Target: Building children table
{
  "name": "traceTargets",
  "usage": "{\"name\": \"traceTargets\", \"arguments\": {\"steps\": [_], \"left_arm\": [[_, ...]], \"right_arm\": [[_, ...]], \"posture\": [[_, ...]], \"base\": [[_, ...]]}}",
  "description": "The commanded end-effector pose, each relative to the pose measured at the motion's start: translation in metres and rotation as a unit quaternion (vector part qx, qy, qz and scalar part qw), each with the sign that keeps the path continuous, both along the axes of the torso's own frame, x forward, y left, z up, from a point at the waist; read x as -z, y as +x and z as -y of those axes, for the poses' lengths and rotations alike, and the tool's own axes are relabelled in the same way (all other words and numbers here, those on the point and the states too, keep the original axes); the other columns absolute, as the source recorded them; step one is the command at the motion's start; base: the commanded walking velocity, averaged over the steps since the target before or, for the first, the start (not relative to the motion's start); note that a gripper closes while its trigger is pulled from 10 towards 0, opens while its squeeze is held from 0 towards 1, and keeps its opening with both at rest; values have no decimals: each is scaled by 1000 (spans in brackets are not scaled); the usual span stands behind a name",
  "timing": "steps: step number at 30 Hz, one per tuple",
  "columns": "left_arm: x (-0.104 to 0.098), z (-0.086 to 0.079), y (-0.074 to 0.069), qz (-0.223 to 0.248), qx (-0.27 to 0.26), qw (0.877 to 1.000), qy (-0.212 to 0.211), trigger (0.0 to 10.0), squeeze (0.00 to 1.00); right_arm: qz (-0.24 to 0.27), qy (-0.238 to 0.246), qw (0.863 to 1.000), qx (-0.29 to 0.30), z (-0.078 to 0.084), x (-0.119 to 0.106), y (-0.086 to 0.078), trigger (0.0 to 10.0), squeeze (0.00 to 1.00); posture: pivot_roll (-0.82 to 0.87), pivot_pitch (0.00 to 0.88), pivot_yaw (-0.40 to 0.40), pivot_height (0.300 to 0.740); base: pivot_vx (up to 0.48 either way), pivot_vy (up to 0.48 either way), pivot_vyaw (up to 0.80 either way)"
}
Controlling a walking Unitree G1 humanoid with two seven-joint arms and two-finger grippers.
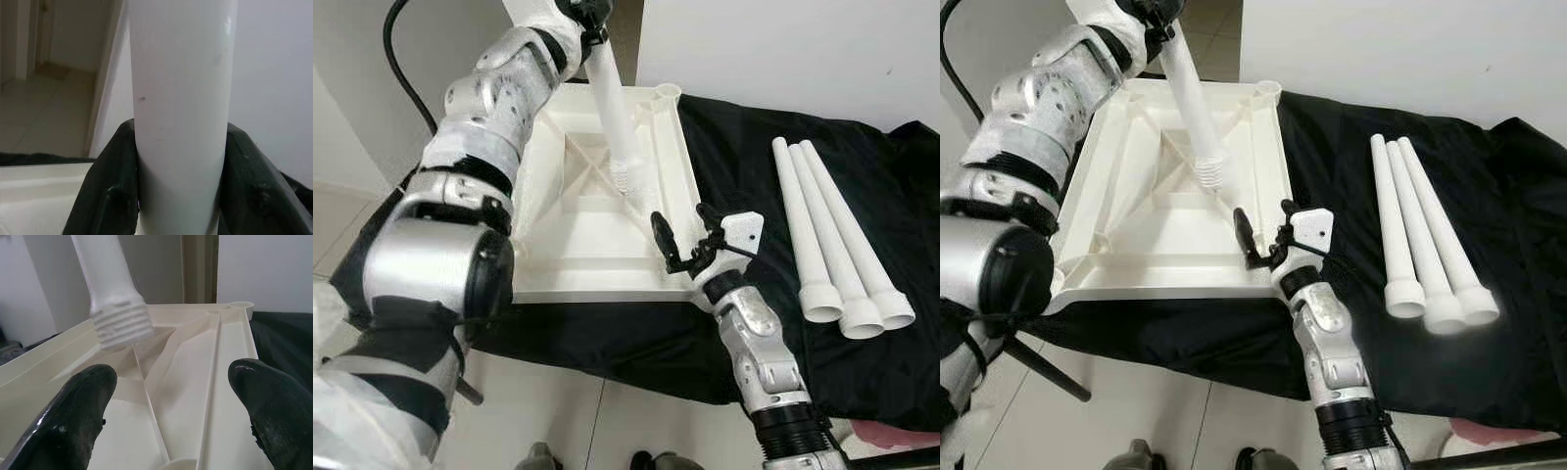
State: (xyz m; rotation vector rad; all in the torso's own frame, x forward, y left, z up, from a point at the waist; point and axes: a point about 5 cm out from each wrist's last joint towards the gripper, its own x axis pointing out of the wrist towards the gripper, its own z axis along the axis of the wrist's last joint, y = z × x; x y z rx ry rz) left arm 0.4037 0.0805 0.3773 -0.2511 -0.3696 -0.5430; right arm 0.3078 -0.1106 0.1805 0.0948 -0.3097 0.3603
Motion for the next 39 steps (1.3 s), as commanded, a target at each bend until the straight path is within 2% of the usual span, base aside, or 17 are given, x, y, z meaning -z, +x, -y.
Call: {"name": "traceTargets", "arguments": {"steps": [1,3,7,9,11,14,19,27,39], "left_arm": [[-6,18,-12,64,76,994,45,10000,0],[-5,22,-15,71,73,994,46,10000,0],[1,42,-26,86,83,991,52,10000,0],[1,45,-27,86,85,991,51,10000,0],[5,59,-35,95,98,989,60,10000,0],[10,68,-41,95,104,988,63,10000,0],[12,73,-45,96,109,988,59,10000,0],[18,88,-60,100,125,985,63,10000,0],[17,92,-67,98,131,985,49,10000,0]], "right_arm": [[5,-22,1000,-4,-3,-6,1,10000,0],[2,-34,999,-4,-4,-9,4,10000,0],[-6,-71,997,0,-5,-19,14,10000,0],[-9,-74,997,0,-5,-19,15,10000,0],[-7,-97,995,5,-6,-24,23,10000,0],[-4,-114,993,15,-6,-28,30,10000,0],[-7,-122,992,21,-7,-31,35,10000,0],[-1,-128,991,38,-10,-42,45,10000,0],[8,-118,992,48,-10,-50,52,10000,0]], "posture": [[-15,93,-17,740],[-15,93,-17,740],[-8,91,-21,740],[-8,91,-21,740],[-2,88,-25,740],[1,79,-29,740],[1,77,-30,740],[11,61,-46,740],[12,62,-53,740]], "base": [[0,0,0],[0,0,0],[0,0,0],[0,0,0],[0,0,0],[0,0,0],[0,0,0],[0,0,0],[0,0,0]]}}
